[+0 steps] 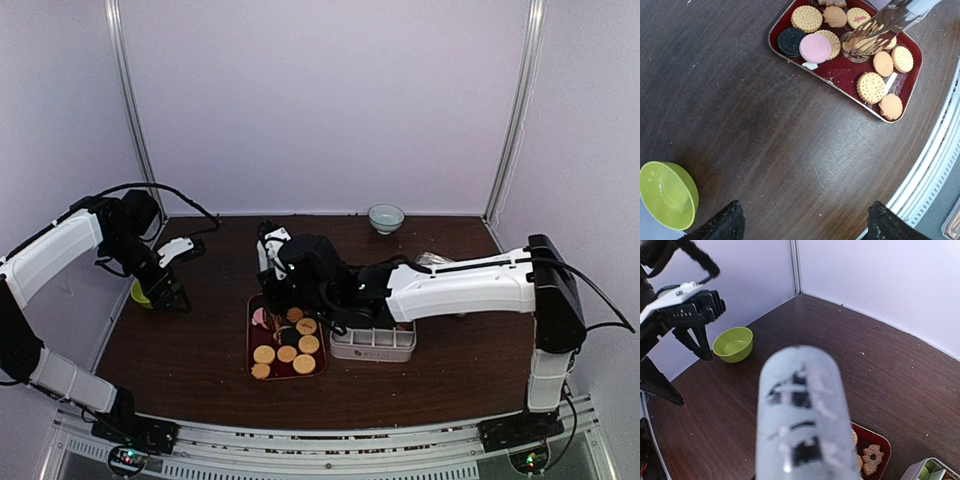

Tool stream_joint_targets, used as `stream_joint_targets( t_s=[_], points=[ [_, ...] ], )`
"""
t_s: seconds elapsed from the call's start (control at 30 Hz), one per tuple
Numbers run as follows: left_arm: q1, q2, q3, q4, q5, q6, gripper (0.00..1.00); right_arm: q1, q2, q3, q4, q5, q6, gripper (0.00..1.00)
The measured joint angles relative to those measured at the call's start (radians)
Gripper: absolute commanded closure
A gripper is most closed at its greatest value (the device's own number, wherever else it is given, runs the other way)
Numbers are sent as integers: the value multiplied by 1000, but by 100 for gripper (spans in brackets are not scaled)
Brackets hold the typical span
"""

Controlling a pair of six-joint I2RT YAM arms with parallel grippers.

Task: Pack the cookies
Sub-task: Pick up the fake cookies from the plate, then place the fake cookies in the empty pocket of the box.

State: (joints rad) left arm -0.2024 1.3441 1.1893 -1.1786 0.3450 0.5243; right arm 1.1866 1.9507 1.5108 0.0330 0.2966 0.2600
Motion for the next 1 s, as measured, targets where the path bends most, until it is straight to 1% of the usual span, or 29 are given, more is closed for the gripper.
stream_joint_targets(
  t_s=[0.1, 0.2, 0.37, 0.53, 0.73, 0.93, 1.0],
  points=[
    [0, 0, 0, 0, 0, 1, 12, 0, -47, -15, 0, 2, -1, 97],
    [0, 0, 0, -1, 1, 1, 12, 0, -127, -63, 3, 20, -7, 98],
    [0, 0, 0, -1, 5, 1, 12, -8, -315, -205, 3, 61, -25, 98],
    [0, 0, 0, -1, 10, 1, 12, -12, -466, -357, -6, 94, -25, 98],
    [0, 0, 0, -1, 11, 1, 12, -14, -507, -451, -42, 100, -12, 98],
    [0, 0, 0, -2, 11, 1, 12, -14, -507, -459, -60, 101, -2, 98],
    [0, 0, 0, -1, 11, 1, 12, -14, -507, -459, -63, 101, -1, 96]
  ],
)
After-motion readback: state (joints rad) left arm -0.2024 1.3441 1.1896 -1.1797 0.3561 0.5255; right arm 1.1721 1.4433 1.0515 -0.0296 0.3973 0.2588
